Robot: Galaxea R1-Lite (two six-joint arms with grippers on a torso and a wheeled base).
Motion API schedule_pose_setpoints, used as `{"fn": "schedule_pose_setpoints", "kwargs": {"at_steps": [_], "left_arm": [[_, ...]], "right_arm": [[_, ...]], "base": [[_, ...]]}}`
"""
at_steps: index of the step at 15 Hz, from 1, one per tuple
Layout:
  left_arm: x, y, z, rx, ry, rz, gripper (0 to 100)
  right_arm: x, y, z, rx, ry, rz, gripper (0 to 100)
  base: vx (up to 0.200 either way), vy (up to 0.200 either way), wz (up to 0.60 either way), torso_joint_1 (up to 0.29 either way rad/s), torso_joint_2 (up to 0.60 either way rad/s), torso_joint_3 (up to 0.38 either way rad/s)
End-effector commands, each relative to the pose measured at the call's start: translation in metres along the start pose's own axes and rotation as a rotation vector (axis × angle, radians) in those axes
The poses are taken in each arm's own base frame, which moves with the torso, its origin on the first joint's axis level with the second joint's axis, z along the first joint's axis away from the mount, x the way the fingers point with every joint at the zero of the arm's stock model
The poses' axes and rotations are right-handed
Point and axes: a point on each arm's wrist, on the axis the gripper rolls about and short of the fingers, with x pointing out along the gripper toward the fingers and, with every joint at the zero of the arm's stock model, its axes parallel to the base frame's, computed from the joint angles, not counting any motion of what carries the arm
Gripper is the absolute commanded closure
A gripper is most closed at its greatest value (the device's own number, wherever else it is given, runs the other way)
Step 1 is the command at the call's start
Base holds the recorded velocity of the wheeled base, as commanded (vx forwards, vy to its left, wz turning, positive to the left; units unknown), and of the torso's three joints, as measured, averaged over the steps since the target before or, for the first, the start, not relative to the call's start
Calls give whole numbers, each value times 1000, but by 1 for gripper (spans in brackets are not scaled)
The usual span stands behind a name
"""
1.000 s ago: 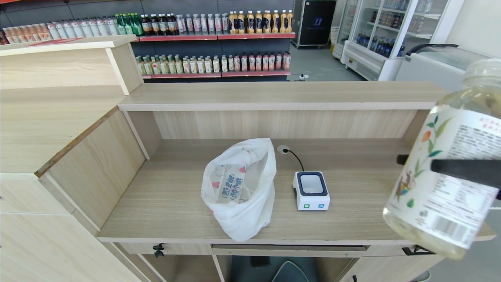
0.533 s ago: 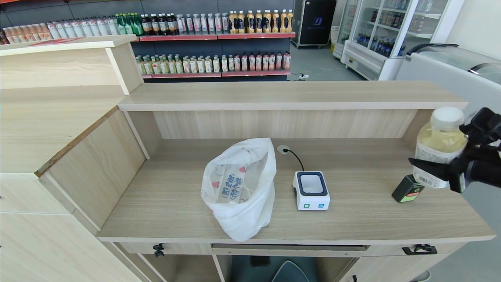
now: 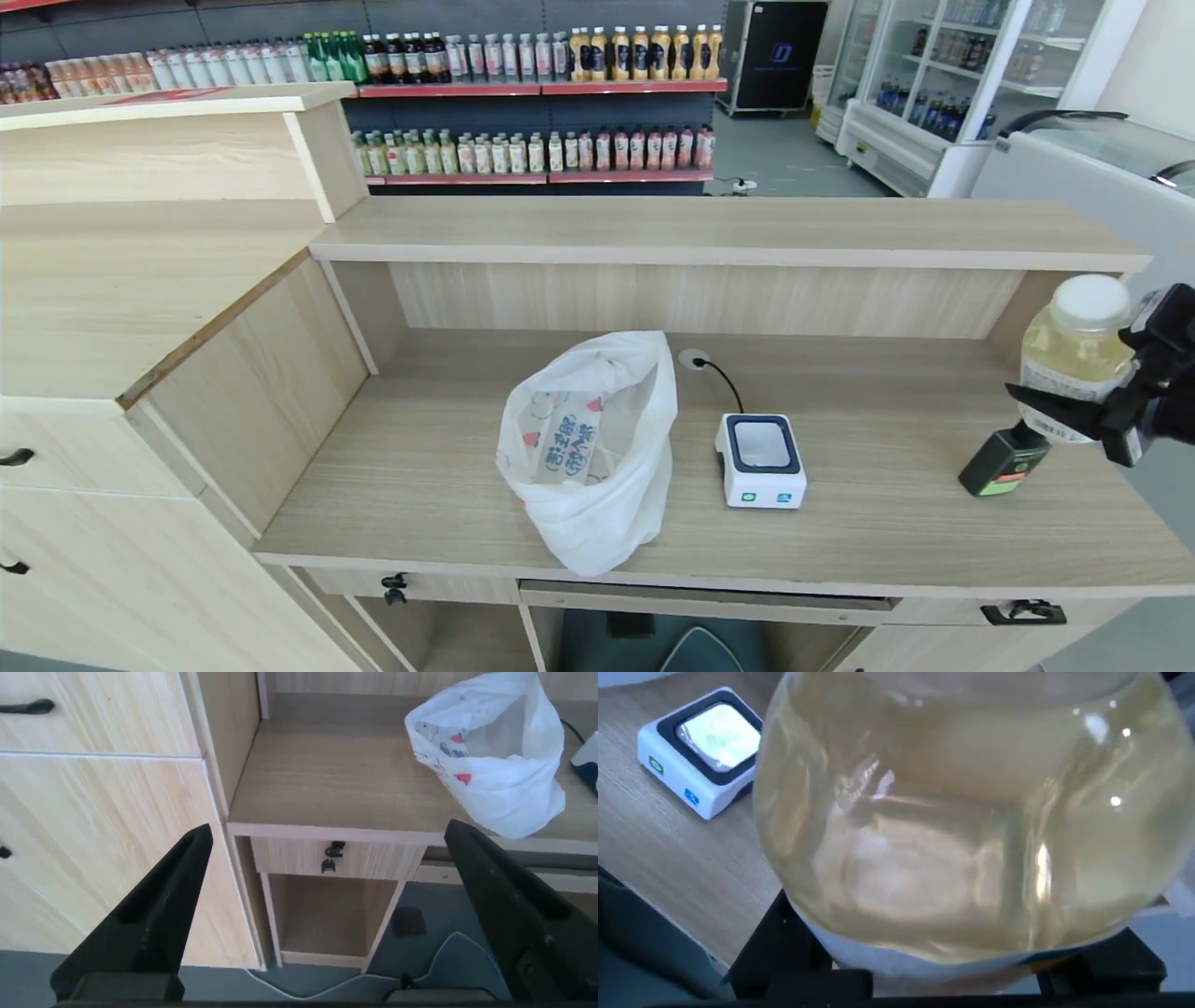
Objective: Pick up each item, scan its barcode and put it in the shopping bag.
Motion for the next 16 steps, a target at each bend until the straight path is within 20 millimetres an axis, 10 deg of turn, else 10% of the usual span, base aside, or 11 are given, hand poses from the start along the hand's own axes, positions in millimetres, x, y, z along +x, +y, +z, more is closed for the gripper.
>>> {"fn": "schedule_pose_setpoints", "kwargs": {"at_steps": [1,16], "left_arm": [[0,0,0,0,0,1,0],[0,0,0,0,0,1,0]], "right_arm": [[10,4,-9,-107,-37,66,100],[52,24,-98,-375,-269,273,100]], "base": [[0,0,600,-7,2,2],[0,0,120,1,1,0]]}}
